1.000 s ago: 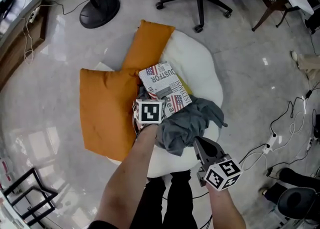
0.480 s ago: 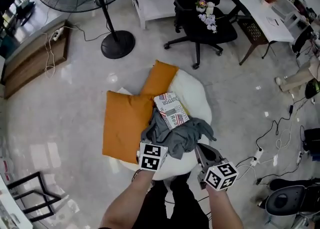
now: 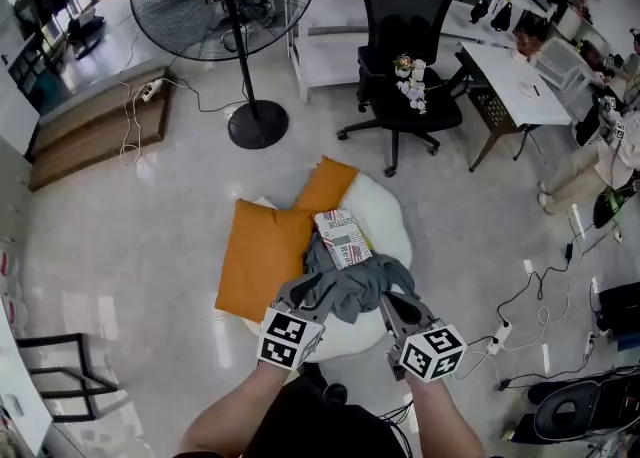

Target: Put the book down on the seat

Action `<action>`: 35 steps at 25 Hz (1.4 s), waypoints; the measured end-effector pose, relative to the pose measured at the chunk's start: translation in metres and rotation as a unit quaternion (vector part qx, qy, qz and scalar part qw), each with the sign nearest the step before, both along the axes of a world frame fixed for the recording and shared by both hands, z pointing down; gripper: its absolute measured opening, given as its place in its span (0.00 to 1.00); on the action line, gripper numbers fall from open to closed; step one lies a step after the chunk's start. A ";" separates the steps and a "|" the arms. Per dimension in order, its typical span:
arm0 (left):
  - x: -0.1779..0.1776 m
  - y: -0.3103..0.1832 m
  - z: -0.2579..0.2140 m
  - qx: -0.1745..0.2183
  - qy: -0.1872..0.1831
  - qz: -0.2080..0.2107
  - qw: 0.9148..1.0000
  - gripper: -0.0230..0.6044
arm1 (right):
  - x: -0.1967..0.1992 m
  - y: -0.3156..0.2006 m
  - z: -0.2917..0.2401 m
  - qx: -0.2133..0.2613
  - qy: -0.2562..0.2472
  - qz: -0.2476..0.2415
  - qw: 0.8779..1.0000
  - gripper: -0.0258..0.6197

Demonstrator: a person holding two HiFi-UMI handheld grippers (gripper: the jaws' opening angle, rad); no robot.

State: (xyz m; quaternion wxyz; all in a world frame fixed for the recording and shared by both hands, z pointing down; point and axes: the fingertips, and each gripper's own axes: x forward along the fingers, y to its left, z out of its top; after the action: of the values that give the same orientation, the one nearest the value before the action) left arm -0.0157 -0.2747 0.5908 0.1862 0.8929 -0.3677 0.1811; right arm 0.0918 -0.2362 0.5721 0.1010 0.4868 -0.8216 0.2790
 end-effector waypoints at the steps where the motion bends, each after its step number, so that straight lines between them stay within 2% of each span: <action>1: -0.001 0.013 -0.011 0.005 0.000 -0.004 1.000 0.23 | 0.001 0.012 -0.007 0.006 0.000 -0.002 1.000 0.06; 10: 0.000 0.140 -0.125 0.076 0.028 -0.022 0.996 0.16 | 0.008 0.129 -0.065 0.054 -0.033 -0.014 0.998 0.06; 15: -0.020 0.179 -0.146 0.076 0.036 -0.069 0.994 0.13 | 0.014 0.173 -0.090 0.072 -0.038 -0.012 0.997 0.06; 18: -0.028 0.192 -0.156 0.077 0.034 -0.079 0.993 0.12 | 0.017 0.190 -0.106 0.085 -0.031 -0.013 0.996 0.06; 22: -0.032 0.201 -0.170 0.099 0.014 -0.064 0.993 0.11 | 0.027 0.205 -0.125 0.105 -0.020 0.006 0.994 0.06; 25: -0.038 0.200 -0.183 0.114 0.013 -0.048 0.992 0.10 | 0.028 0.208 -0.132 0.113 -0.010 0.019 0.993 0.06; 29: -0.048 0.196 -0.194 0.112 0.002 -0.010 0.994 0.09 | 0.006 0.198 -0.144 0.117 -0.003 0.017 0.993 0.06; 31: -0.051 0.194 -0.203 0.124 -0.002 0.008 0.992 0.08 | -0.012 0.191 -0.157 0.131 0.000 0.010 0.991 0.06; 33: -0.057 0.187 -0.214 0.143 0.007 0.001 0.990 0.08 | -0.028 0.183 -0.171 0.146 0.002 0.002 0.989 0.06; 35: -0.070 0.182 -0.221 0.154 0.023 -0.025 0.988 0.08 | -0.042 0.179 -0.181 0.155 0.002 -0.003 0.988 0.06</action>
State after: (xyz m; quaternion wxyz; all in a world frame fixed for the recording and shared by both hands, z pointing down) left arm -0.0853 -0.0928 0.3699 0.0599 0.9052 -0.4093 0.0969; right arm 0.0500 -0.0567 0.3909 0.0264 0.4946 -0.8562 0.1468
